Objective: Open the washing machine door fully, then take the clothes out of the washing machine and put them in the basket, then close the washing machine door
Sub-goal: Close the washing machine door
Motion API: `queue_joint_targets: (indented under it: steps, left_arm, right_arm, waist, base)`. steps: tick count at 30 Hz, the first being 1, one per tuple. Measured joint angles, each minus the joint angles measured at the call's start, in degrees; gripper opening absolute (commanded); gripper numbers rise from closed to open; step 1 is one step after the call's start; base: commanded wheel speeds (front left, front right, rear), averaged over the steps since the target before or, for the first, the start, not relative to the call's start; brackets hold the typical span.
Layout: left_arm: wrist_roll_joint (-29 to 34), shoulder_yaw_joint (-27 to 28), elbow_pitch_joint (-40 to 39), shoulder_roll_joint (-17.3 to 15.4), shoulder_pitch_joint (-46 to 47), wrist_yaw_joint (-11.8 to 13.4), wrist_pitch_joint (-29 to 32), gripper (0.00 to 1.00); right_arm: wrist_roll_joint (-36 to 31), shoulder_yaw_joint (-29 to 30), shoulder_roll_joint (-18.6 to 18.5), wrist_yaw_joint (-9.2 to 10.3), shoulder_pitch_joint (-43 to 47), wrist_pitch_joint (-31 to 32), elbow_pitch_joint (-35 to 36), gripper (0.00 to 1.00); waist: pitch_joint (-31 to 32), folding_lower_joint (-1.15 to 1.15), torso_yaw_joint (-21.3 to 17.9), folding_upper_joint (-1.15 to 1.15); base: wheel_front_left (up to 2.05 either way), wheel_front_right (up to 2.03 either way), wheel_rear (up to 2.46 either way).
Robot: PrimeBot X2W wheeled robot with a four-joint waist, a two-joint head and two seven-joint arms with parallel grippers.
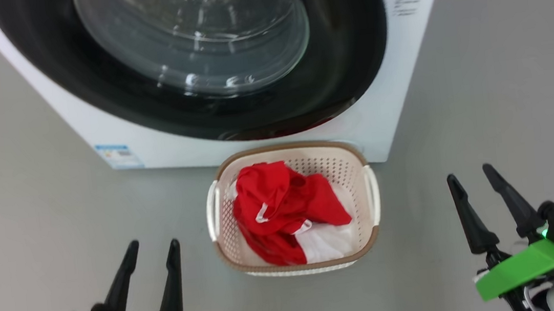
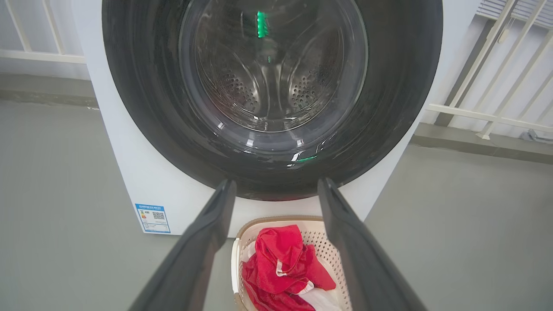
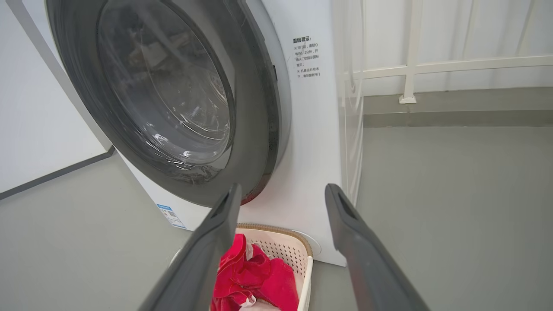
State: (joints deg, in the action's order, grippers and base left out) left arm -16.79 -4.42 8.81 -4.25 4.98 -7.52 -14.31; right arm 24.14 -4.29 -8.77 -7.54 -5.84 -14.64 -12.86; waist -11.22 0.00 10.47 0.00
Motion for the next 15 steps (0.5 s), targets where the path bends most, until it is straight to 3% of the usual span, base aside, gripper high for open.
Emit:
queue_joint_targets:
  steps: [15]
  left_arm:
    - [-0.01,0.71,-0.36,-1.64,-3.83,0.00,0.00,1.00]
  right_arm:
    - [0.00,2.29,0.57,0.00,6.80,0.01,1.34,1.00]
  waist:
    - [4.89,0.00,-4.92,0.00]
  base:
    - [0.00,0.00,0.00]
